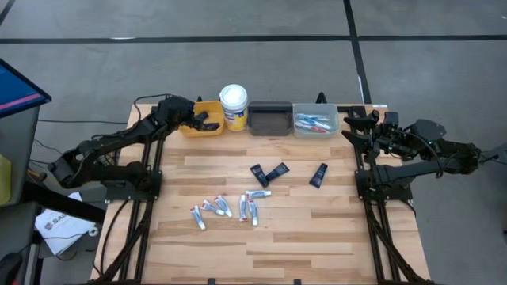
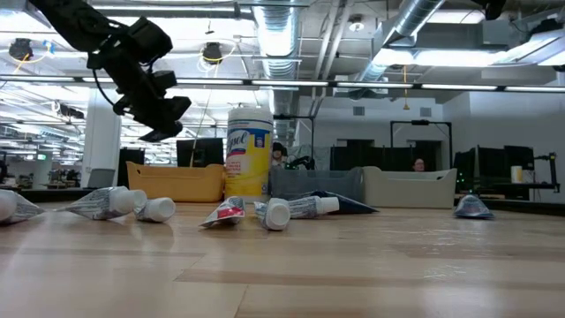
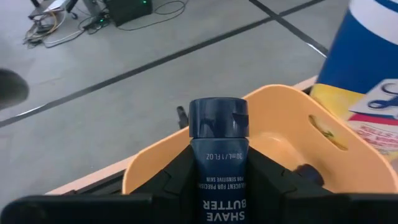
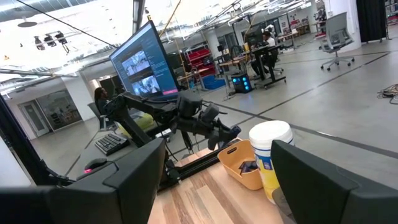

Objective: Pick & Place Travel size toiletries
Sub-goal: Put the blue shave cream into the yellow bin

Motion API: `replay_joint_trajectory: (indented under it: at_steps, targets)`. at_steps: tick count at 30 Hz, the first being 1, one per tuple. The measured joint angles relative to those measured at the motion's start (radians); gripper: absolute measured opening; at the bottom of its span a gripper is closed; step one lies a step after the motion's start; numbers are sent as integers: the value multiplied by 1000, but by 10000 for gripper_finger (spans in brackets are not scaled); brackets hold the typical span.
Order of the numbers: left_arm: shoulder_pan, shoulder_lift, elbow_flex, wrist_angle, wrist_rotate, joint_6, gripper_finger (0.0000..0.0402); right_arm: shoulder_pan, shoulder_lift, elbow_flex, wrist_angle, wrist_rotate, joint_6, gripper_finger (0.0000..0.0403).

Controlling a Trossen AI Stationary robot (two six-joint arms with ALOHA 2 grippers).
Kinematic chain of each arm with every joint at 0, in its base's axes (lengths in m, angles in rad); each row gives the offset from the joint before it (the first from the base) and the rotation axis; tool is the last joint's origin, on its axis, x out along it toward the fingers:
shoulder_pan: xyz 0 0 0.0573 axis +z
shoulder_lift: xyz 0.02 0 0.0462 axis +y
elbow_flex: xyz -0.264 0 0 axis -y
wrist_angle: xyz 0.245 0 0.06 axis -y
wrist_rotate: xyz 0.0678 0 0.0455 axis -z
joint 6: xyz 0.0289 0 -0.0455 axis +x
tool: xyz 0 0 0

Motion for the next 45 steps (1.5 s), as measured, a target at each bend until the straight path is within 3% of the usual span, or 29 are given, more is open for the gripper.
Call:
replay_joint_trajectory:
  at_steps: [14, 21, 33, 38, 45]
  targets:
    - [28, 149, 0, 5, 31, 0, 96, 0, 0, 0, 0, 3, 0, 285]
    - [28, 242, 0, 125, 16, 70, 97, 0, 0, 0, 1, 3, 4, 285]
    - [48, 283, 0, 129, 12, 71, 104, 0, 0, 0, 0, 3, 26, 286]
    - [48, 283, 0, 130, 6, 71, 137, 0, 0, 0, 0, 3, 29, 286]
    - [48, 279, 0, 130, 33, 75, 225, 0, 0, 0, -37, 1, 52, 286]
